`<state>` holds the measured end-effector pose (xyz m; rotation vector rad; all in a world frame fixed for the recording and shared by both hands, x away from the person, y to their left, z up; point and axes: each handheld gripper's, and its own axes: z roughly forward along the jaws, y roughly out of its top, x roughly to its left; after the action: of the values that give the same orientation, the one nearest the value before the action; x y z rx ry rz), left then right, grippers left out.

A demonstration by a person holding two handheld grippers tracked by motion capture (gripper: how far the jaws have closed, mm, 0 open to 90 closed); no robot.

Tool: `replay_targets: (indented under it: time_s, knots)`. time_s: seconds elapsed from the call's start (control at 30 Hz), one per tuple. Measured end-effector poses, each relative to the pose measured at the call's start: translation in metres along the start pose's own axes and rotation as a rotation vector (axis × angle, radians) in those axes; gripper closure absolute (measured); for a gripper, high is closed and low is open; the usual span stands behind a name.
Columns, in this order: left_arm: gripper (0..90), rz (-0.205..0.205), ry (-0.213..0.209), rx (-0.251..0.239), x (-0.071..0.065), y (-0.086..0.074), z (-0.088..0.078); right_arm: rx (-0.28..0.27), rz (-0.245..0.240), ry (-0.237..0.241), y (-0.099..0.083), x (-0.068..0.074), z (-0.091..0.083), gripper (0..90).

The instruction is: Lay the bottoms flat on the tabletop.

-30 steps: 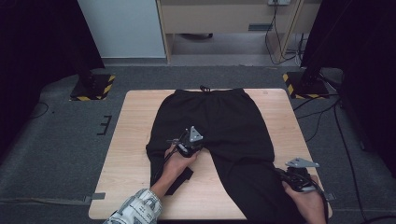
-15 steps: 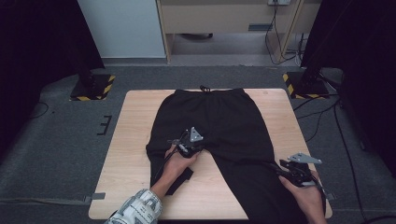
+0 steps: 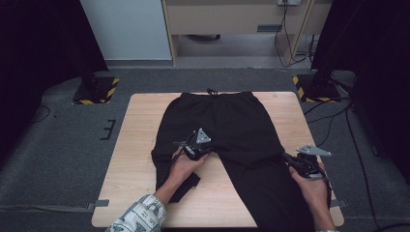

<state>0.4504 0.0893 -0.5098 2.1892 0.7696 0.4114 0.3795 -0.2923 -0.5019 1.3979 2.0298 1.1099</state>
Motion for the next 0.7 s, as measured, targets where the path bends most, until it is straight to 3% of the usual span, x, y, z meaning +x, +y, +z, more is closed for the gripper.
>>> replay_targets:
  time_s: [0.17,0.27,0.4,0.5,0.7]
  knots:
    - [80.7,-0.018,0.007,0.017,0.004,-0.002,0.005,0.010,0.003,-0.030,0.021,-0.006,0.016,87.5]
    - [77.9,-0.017,0.015,0.029,0.003,-0.007,0.007,0.056,-0.010,-0.041,0.029,-0.008,0.041,87.3]
    - [73.9,-0.026,0.019,0.030,0.002,-0.011,0.006,0.104,-0.016,-0.059,0.031,-0.006,0.062,85.9]
    - [68.9,-0.019,0.021,0.043,0.001,-0.013,0.008,0.133,-0.035,-0.083,0.029,-0.004,0.069,74.3]
    - [66.9,-0.030,0.023,0.044,0.000,-0.014,0.011,0.112,-0.053,-0.095,0.014,0.007,0.054,49.3]
